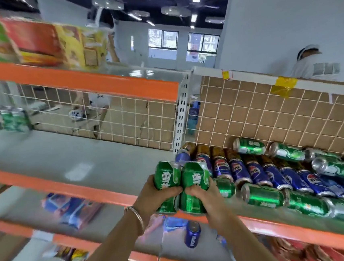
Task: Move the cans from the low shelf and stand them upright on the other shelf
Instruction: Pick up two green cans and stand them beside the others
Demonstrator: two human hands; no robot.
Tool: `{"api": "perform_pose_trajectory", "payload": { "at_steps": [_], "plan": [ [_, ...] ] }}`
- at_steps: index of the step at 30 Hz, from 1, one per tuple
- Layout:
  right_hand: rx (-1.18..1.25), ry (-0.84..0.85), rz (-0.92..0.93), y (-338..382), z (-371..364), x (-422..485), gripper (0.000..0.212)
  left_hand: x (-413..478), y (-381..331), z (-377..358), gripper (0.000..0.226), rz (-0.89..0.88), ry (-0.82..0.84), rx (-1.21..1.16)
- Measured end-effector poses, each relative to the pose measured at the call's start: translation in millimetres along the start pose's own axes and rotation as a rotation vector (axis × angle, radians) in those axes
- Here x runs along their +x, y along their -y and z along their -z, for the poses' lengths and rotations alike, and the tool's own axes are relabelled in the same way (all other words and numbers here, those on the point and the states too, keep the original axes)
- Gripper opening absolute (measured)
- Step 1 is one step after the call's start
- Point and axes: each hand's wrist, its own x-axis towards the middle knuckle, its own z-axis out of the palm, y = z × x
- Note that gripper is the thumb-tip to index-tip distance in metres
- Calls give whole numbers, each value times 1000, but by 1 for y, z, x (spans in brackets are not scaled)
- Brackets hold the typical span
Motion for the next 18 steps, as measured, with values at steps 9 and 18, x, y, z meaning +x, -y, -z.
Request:
{"api": "perform_pose_trajectory", "payload": {
  "at_steps": [9, 18],
  "plan": [
    [52, 255, -70, -3, -119, -1, 67, -67, -30, 103, 48, 28, -277, -95],
    [24, 448, -147, -26, -279, 13, 79, -113, -54, 252, 35, 79, -501, -100]
  ]
}}
